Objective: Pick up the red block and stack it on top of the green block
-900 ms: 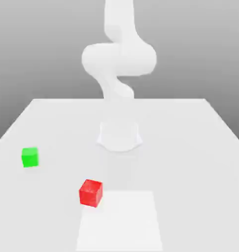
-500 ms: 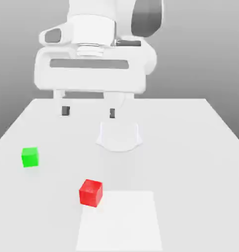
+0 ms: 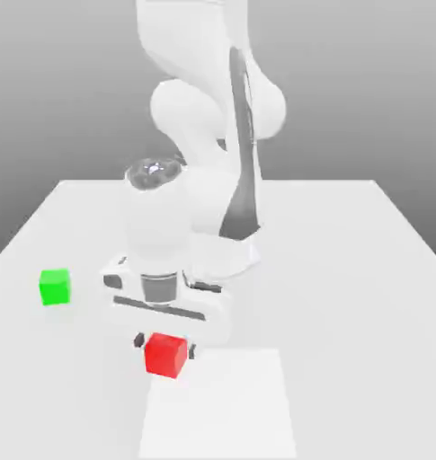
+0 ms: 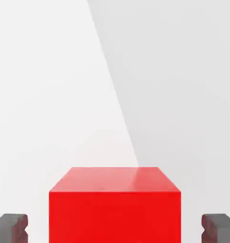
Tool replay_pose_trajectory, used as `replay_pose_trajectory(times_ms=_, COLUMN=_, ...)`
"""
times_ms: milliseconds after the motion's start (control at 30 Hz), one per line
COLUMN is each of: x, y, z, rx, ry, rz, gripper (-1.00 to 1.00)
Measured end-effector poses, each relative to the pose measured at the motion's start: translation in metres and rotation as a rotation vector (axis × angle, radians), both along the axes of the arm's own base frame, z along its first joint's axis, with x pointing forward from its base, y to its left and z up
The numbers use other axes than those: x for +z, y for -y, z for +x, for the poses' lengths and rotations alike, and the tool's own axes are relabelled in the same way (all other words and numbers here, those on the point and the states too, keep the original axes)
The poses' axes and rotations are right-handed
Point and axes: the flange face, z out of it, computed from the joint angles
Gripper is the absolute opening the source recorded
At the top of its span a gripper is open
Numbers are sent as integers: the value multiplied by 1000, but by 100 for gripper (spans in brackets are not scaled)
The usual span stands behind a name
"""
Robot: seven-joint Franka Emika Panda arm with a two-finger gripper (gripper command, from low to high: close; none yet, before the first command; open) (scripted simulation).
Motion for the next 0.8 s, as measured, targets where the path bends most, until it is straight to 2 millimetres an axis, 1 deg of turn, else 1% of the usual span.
replay_pose_trajectory(times_ms=100, x=0, y=0, z=0, rx=0, ry=0, rz=0, gripper=-100)
replay_pose_trajectory(times_ms=133, x=-3, y=0, z=0, rx=0, ry=0, rz=0, gripper=-100)
replay_pose_trajectory(times_ms=167, x=0, y=0, z=0, rx=0, ry=0, rz=0, gripper=-100)
replay_pose_trajectory(times_ms=233, x=13, y=0, z=1, rx=0, ry=0, rz=0, gripper=-100)
replay_pose_trajectory(times_ms=400, x=55, y=1, z=0, rx=-2, ry=0, rz=0, gripper=-100)
replay_pose_trajectory(times_ms=467, x=65, y=27, z=-7, rx=-80, ry=0, rz=-3, gripper=-100)
replay_pose_trajectory(times_ms=500, x=69, y=43, z=-13, rx=-130, ry=1, rz=-6, gripper=-100)
replay_pose_trajectory(times_ms=600, x=79, y=99, z=-40, rx=-310, ry=1, rz=-11, gripper=-100)
replay_pose_trajectory(times_ms=700, x=87, y=152, z=-79, rx=-500, ry=1, rz=-13, gripper=-100)
replay_pose_trajectory(times_ms=800, x=94, y=195, z=-127, rx=-691, ry=1, rz=-10, gripper=-100)
